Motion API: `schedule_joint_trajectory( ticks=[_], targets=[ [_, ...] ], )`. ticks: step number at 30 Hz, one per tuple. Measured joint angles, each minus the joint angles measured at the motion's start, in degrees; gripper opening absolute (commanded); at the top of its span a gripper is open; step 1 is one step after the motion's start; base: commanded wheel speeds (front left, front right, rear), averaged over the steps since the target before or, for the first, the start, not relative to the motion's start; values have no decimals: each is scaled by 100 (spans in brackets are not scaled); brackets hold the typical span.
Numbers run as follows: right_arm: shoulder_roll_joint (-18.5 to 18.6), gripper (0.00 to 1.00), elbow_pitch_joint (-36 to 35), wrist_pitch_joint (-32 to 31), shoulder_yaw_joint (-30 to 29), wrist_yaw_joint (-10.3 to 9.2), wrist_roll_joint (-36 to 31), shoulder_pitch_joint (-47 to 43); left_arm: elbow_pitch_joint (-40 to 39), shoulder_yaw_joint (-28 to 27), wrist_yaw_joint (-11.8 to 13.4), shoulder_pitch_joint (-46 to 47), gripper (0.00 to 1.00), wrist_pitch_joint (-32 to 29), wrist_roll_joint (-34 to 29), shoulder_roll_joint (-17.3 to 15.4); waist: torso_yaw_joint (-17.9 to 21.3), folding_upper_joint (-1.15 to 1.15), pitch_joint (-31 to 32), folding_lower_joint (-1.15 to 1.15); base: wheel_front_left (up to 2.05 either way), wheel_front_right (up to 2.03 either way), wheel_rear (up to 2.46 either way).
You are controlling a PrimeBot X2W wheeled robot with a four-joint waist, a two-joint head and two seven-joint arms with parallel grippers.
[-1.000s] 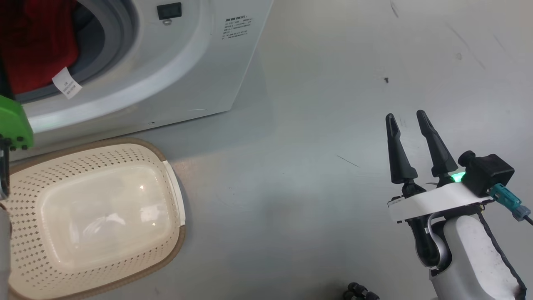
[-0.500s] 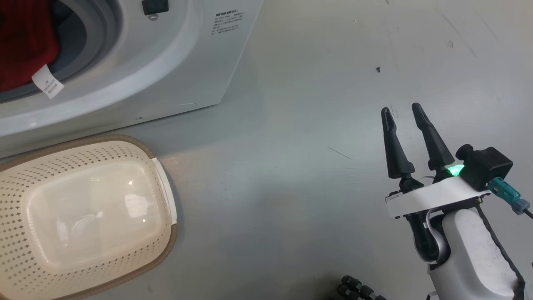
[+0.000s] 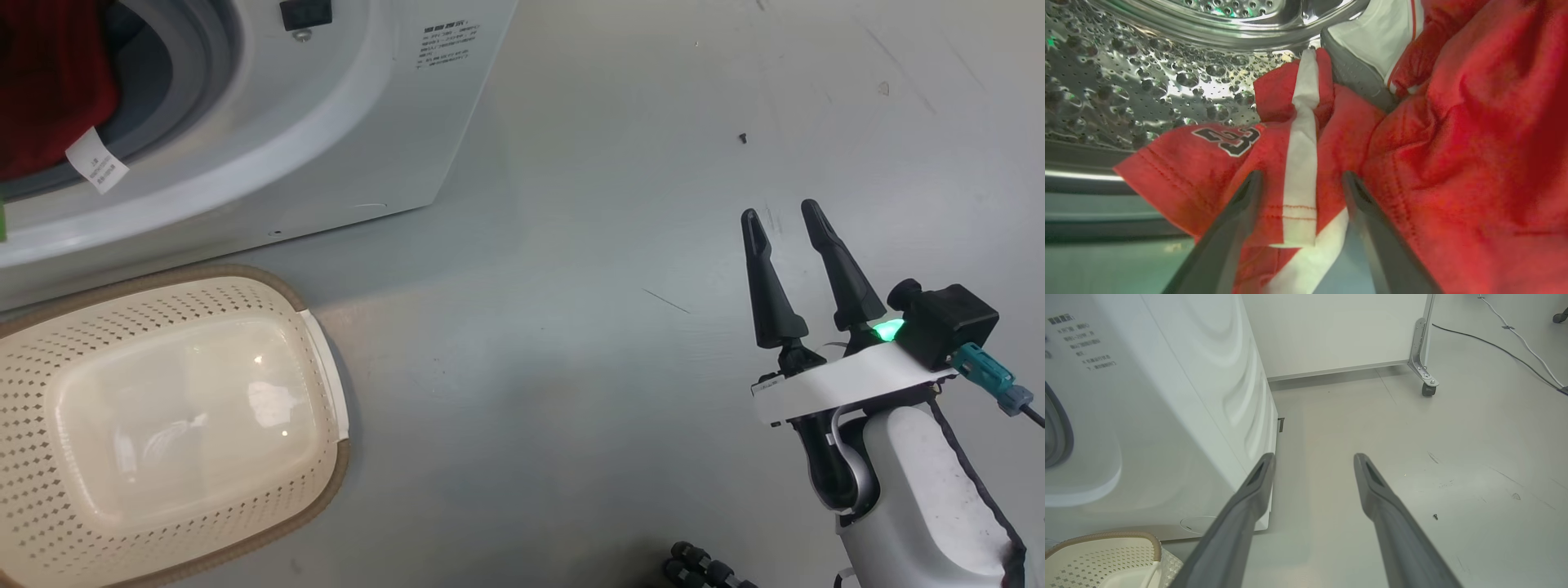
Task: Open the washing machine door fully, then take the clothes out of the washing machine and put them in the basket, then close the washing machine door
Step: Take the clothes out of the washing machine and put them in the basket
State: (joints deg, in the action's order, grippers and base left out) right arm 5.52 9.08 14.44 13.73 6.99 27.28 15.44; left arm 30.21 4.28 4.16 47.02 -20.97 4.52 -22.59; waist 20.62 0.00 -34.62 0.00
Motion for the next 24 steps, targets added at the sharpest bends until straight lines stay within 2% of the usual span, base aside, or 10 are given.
schedule_joint_trajectory(
  ticks=[12, 13, 14, 15, 24],
  targets=[
    [3, 100, 12, 0, 30, 0, 0, 46, 460, 37, -45, 125, 100, -168, -26, 0, -20, 0, -3, 0, 0, 0, 0],
    [3, 100, 14, 0, 29, 0, 0, 46, 480, 21, -44, 140, 78, -172, -25, 1, -18, 0, -5, 0, 0, 0, 0],
    [3, 100, 15, 0, 29, 0, 0, 46, 500, 3, -44, 149, 49, -172, -23, 1, -16, 0, -7, 0, 0, 0, 0],
    [3, 100, 18, 0, 29, 0, 0, 46, 519, -10, -43, 161, 0, -172, -18, 2, -14, 0, -9, 0, 0, 0, 0],
    [11, 100, 38, 0, 23, 0, -11, 49, 671, -78, -15, 282, 0, -111, 1, 35, -26, 0, 3, 0, 0, 0, 0]
  ],
)
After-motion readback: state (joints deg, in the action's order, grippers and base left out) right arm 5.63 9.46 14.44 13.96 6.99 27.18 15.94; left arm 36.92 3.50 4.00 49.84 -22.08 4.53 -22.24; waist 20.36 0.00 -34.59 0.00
